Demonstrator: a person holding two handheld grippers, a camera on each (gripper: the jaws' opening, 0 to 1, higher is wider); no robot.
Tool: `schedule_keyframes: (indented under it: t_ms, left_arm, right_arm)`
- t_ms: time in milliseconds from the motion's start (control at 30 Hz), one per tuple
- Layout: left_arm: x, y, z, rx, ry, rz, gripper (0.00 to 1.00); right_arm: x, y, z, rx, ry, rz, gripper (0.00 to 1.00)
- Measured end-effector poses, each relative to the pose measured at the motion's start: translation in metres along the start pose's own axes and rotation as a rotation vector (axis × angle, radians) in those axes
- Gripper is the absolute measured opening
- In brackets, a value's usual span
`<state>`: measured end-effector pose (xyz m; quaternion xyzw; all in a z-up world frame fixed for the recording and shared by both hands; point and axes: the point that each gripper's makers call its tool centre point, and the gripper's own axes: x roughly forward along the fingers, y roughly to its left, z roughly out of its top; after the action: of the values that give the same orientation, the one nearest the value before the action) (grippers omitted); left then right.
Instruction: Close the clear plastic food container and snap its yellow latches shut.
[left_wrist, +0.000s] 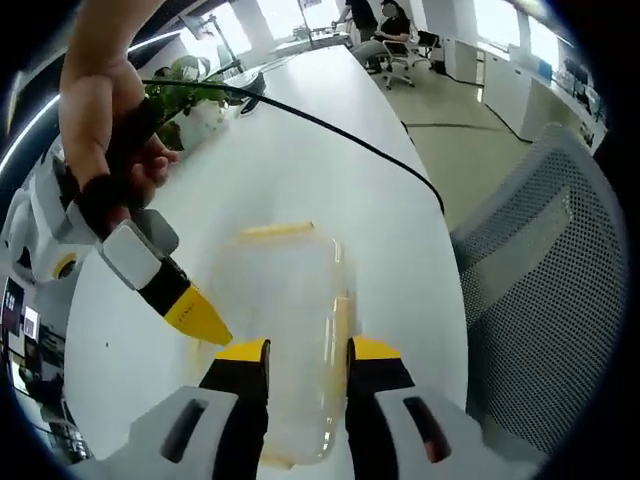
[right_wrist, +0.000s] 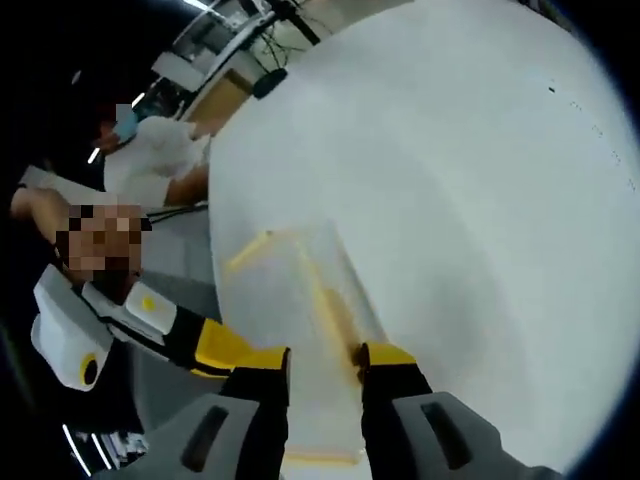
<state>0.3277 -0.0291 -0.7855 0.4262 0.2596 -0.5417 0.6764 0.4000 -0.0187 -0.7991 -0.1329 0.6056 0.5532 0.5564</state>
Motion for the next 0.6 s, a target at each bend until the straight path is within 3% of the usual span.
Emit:
schedule_keyframes:
  t_ms: [300,600]
  left_arm:
    - [0.0002,-0.0011,0.0017,0.007,0.017,0.009,0.29]
    - [-0.0044,-0.0009,-0.0011,0.052,0.022,0.021,0.3]
  right_arm:
    - [-0.0005,0.0028,0.0016,-0.005,-0.03,-0.021,0.3]
    - [-0.0008,0.0072,0.0044,-0.079,-0.078,-0.04,0.33]
